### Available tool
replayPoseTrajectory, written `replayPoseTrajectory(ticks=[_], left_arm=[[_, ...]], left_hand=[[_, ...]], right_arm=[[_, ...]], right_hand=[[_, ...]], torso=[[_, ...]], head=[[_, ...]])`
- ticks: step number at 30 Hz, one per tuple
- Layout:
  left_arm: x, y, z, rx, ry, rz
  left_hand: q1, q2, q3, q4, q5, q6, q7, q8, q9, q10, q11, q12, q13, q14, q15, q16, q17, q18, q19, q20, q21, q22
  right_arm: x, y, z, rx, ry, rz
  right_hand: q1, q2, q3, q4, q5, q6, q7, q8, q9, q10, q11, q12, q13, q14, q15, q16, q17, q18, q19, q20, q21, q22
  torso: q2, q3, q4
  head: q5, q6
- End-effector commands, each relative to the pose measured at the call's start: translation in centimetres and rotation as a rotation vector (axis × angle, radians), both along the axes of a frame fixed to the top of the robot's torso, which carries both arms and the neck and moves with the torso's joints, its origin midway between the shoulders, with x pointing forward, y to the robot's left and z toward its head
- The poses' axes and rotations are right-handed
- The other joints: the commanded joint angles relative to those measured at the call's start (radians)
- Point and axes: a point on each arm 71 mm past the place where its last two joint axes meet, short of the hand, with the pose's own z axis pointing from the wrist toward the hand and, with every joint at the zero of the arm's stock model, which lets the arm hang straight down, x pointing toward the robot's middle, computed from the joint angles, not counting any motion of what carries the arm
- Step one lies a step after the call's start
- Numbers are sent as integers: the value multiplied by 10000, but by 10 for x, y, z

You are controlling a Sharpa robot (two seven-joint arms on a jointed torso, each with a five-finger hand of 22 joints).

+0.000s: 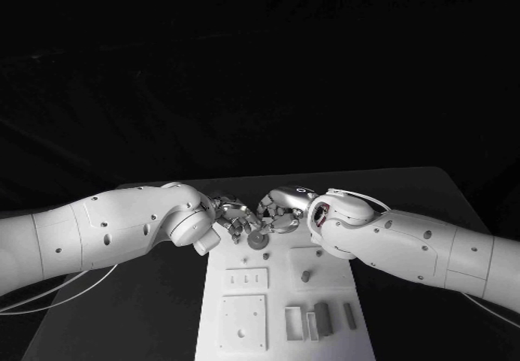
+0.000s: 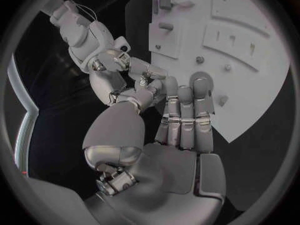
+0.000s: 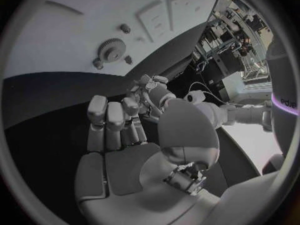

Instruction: Assemble the parts on the task board

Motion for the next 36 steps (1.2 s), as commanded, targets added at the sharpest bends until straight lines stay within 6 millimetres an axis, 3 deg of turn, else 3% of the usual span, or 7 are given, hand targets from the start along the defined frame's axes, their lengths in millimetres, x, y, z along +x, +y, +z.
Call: replayPoseTrajectory(ticks=[1,23,30,36], left_arm=[[0,0,1,-136,49,120],[0,1,1,-853,447,701],[1,5,0,-816,446,813],[1,7,0,-778,501,791]], left_hand=[[84,15,82,3,28,789,-24,62,15,67,14,7,-4,-77,-20,70,-22,291,-8,-24,53,192],[91,94,266,20,97,1068,-151,264,290,274,-76,62,-4,-14,-76,339,-171,266,56,-73,164,222],[-103,-16,343,4,1087,1187,-232,355,633,437,-172,246,104,41,-188,738,-252,255,177,-181,428,241],[-176,-71,365,-3,1513,1237,-269,372,850,470,-214,375,190,23,-240,977,-326,240,173,-237,595,239]], right_arm=[[0,1,-2,-216,68,55],[3,-1,-7,-288,41,-54],[4,-8,-6,-181,-64,-130],[7,-20,-7,-198,-87,-385]], right_hand=[[-88,5,15,-34,-4,325,274,59,17,-73,-9,67,-15,36,-101,-11,2,532,-22,-68,3,99],[-141,-33,23,-66,-5,293,279,14,12,-114,-7,36,-55,-158,-104,-104,-258,532,-48,-65,-33,86],[-320,-367,-5,-87,-7,-106,419,-260,-73,-375,125,-143,-180,-488,4,-357,-515,532,-200,-9,-227,12],[-378,-562,-41,-81,-5,-508,596,-514,-167,-541,293,-187,-236,-612,160,-447,-543,532,-275,50,-352,-39]], torso=[[3,1,0],[2,3,-4],[-2,13,-8],[-1,14,-18]], head=[[-3,5],[-16,-18],[8,-52],[28,-57]])
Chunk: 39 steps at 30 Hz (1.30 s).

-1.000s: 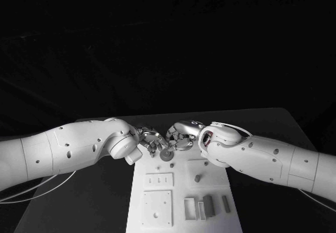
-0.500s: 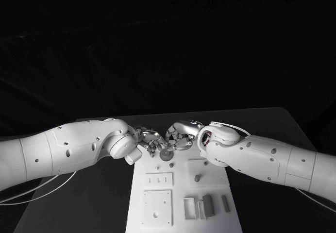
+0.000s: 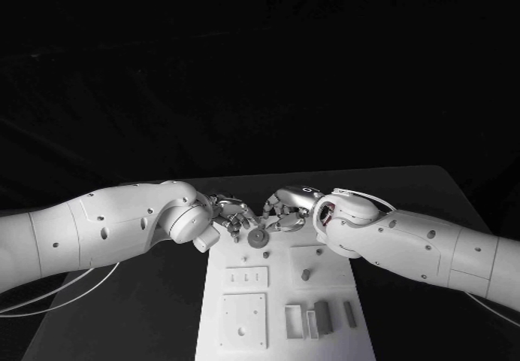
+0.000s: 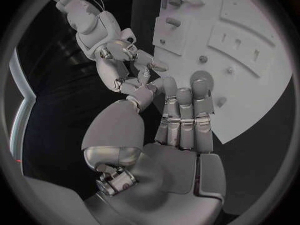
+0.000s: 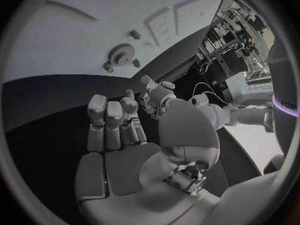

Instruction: Assemble the parts on the task board

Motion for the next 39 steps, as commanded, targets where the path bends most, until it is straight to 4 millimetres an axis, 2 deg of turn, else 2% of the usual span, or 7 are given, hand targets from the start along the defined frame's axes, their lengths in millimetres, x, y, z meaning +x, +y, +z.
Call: replayPoseTrajectory(ticks=[1,5,9,12,22,31,39], left_arm=[[0,-1,1,-135,-16,-8],[-1,1,1,-28,19,-43],[-2,3,-1,150,206,-155],[-4,4,-3,362,294,-305],[-10,11,-8,1639,-126,-863],[-20,9,-18,2277,37,-1252],[-27,7,-26,2529,279,-1381]], left_hand=[[-118,-29,68,-9,117,1123,-195,43,483,53,-7,77,24,19,-68,73,-25,241,-9,-100,70,244],[-147,-76,72,-10,368,1167,-223,46,618,87,-41,168,81,23,-102,233,-71,236,0,-135,182,244],[-224,-147,50,-5,884,1232,-262,40,850,104,-85,328,181,5,-154,484,-156,229,6,-189,378,243],[-268,-184,42,13,1030,1251,-272,30,932,104,-96,383,213,-11,-166,570,-190,222,-3,-201,441,241],[-479,-321,-109,186,713,1556,-435,98,1346,266,-256,815,459,84,-323,1145,-229,228,101,-327,819,253],[-621,-385,-187,374,720,1929,-630,147,1932,431,-469,1389,744,255,-597,1840,-390,248,268,-563,1540,249],[-708,-329,-204,394,753,2033,-682,147,2129,479,-523,1554,801,303,-670,2035,-495,239,261,-619,1740,241]], right_arm=[[2,-7,-1,-38,-114,-89],[4,-19,-1,-58,-172,-340],[7,-34,0,91,-172,-695],[9,-41,3,246,-211,-885],[21,-66,16,977,-147,-1723],[30,-81,19,1018,-259,-2162],[33,-88,21,1016,-305,-2328]], right_hand=[[0,-102,-73,1,-7,-172,238,-62,-19,-204,180,-33,-14,-74,17,-34,-11,630,-73,42,-47,-17],[18,-115,-69,-6,-7,-202,256,-82,-26,-228,200,-32,-22,-91,37,-43,-13,630,-82,53,-63,-24],[74,-117,-49,-35,-6,-207,266,-88,-27,-248,211,-28,-32,-106,50,-51,-15,630,-87,60,-76,-28],[88,-112,-44,-41,-6,-201,267,-86,-25,-251,212,-26,-34,-107,52,-51,-16,630,-87,62,-78,-29],[88,-103,-41,-34,-7,-188,268,-80,-22,-257,214,-25,-41,-111,55,-55,-18,630,-85,68,-84,-33],[93,-99,-35,-33,-7,-177,268,-76,-19,-265,214,-28,-51,-118,56,-65,-23,630,-88,74,-93,-37],[99,-101,-32,-35,-7,-170,267,-73,-17,-269,214,-30,-59,-123,56,-71,-26,630,-90,79,-99,-40]], torso=[[-2,0,-7],[-2,9,-1],[-5,12,-6],[-1,8,-8],[-14,-1,-5],[-8,-20,13],[-5,-19,21]], head=[[9,-6],[41,-36],[81,-61],[95,-84],[157,-228],[132,-375],[144,-572]])
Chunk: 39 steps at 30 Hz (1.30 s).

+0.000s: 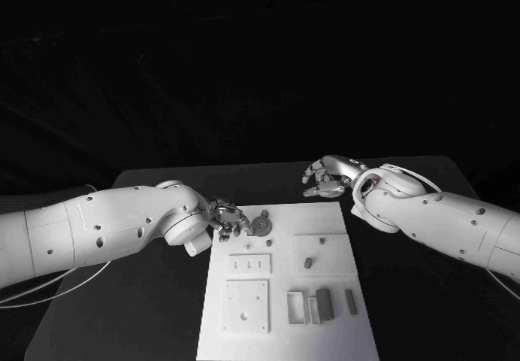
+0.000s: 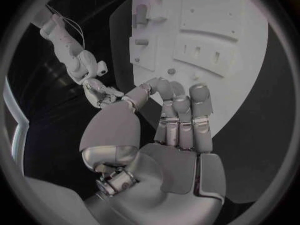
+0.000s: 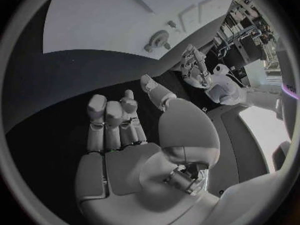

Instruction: Assemble the parts on the task board

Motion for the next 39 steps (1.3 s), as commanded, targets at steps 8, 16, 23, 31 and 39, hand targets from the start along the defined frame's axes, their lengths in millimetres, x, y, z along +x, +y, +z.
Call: replayPoseTrajectory(ticks=[8,16,23,31,39], left_arm=[[-13,-8,-15,890,969,-691],[-15,-10,-21,1074,1292,-875],[-18,-12,-25,1419,1355,-1175],[-19,-14,-27,2019,1275,-1689],[-18,-15,-28,2661,810,-2052]], left_hand=[[-179,191,-3,28,28,1775,-407,19,1757,7,-80,139,41,1,-81,178,-85,374,-2,-100,194,235],[-364,372,-17,-37,27,1798,-416,-11,1880,-17,-91,226,61,-31,-94,300,-168,345,-47,-107,306,230],[-552,505,9,-91,85,1857,-446,-21,2009,-7,-118,340,89,-36,-120,443,-250,336,-55,-130,433,227],[-705,594,67,-173,247,1905,-471,-32,2129,0,-145,436,105,-27,-154,562,-342,328,-42,-147,544,220],[-763,609,128,-253,436,1924,-484,-51,2213,-4,-160,498,109,-29,-176,643,-419,322,-35,-156,618,214]], right_arm=[[3,-4,2,87,-34,-84],[4,-4,3,73,-9,-95],[4,-5,3,43,32,-117],[4,-5,2,26,68,-106],[4,-6,2,12,92,-102]], right_hand=[[42,-42,-27,-40,-7,-68,172,-13,-1,-147,85,-31,-25,-53,-18,-74,-20,638,25,-11,-66,-16],[63,-40,-17,-52,-7,-62,170,-11,1,-151,83,-32,-34,-58,-19,-80,-23,638,21,-6,-74,-18],[76,-40,-12,-60,-7,-61,170,-12,1,-158,84,-34,-41,-64,-19,-85,-25,638,17,-2,-80,-20],[83,-42,-9,-67,-7,-61,171,-13,2,-165,84,-36,-48,-71,-18,-90,-27,638,11,3,-86,-22],[86,-42,-8,-69,-7,-59,171,-13,2,-171,85,-38,-54,-77,-17,-94,-29,638,7,8,-91,-23]], torso=[[22,3,-5],[12,16,-2],[14,7,1],[17,5,-7],[18,5,-3]], head=[[-5,-313],[-9,-539],[-14,-649],[-11,-750],[-16,-830]])
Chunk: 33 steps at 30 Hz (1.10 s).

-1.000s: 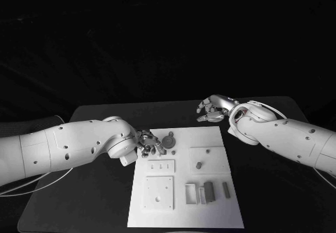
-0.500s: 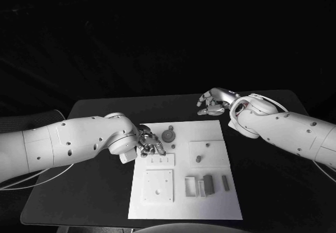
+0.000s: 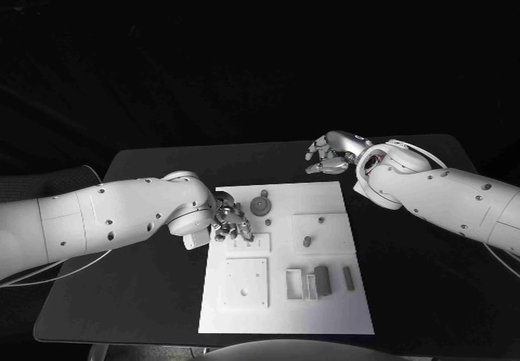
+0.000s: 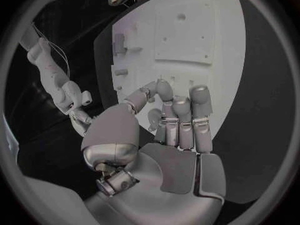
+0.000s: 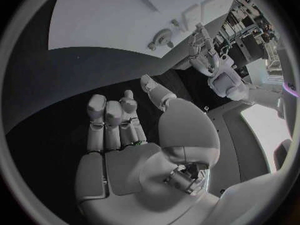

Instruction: Assemble the parts on the task board

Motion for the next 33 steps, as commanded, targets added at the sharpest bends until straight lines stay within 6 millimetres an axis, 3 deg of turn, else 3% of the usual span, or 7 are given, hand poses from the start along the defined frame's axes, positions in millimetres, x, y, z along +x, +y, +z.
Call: replayPoseTrajectory(ticks=[1,22,33], left_arm=[[0,-1,0,629,-226,-587],[2,-3,-9,844,52,-746],[2,-5,-10,803,82,-757]], left_hand=[[-66,29,-2,-68,86,1916,-472,23,2229,-1,-93,78,13,-25,-98,79,-25,351,24,-112,50,218],[-193,66,13,-57,191,1986,-501,26,2335,35,-118,176,23,-4,-111,210,-102,319,22,-92,120,207],[-254,88,8,-35,175,1999,-507,20,2366,36,-122,203,24,-7,-113,250,-126,314,15,-88,131,201]], right_arm=[[0,0,0,-30,104,92],[-1,1,-1,-40,144,122],[-1,2,0,-40,156,145]], right_hand=[[86,-43,-8,-70,-7,-8,120,-13,0,-119,30,-38,-16,-26,-69,-55,-13,638,9,-30,-52,-15],[87,-39,-8,-74,-7,1,120,-12,3,-132,31,-38,-30,-39,-67,-62,-16,638,0,-18,-64,-18],[85,-37,-9,-73,-7,4,120,-12,4,-137,31,-37,-37,-43,-67,-65,-17,638,-4,-11,-69,-18]], torso=[[4,-2,2],[1,3,-2],[0,-2,-1]], head=[[3,-40],[-17,-117],[-24,-94]])
